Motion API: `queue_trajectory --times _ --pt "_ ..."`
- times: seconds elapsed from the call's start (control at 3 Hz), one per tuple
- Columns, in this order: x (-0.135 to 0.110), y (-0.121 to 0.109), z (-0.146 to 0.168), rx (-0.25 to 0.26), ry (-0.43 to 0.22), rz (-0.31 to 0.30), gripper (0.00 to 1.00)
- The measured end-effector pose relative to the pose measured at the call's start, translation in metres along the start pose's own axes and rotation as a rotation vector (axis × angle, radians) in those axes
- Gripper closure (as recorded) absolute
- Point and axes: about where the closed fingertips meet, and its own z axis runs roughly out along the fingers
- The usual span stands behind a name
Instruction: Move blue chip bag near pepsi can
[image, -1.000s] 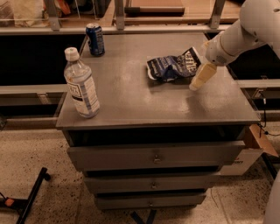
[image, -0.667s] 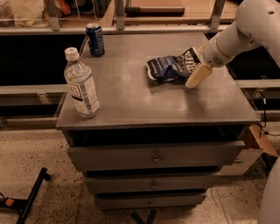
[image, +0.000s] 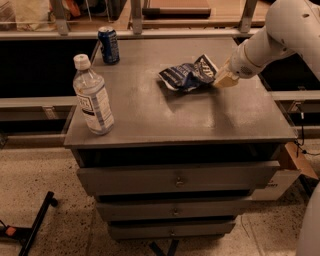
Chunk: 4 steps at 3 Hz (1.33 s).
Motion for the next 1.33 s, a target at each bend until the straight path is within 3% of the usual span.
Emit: queue_trajectory --times 0.33,0.67,1.33 --pt "0.007 0.009 -0.009 -0.004 0.019 0.0 0.87" --pt "0.011 0.012 -0.028 -0.004 0.021 0.03 1.0" --pt "-0.011 0.001 -0.045 -0.058 0.024 0.109 1.0"
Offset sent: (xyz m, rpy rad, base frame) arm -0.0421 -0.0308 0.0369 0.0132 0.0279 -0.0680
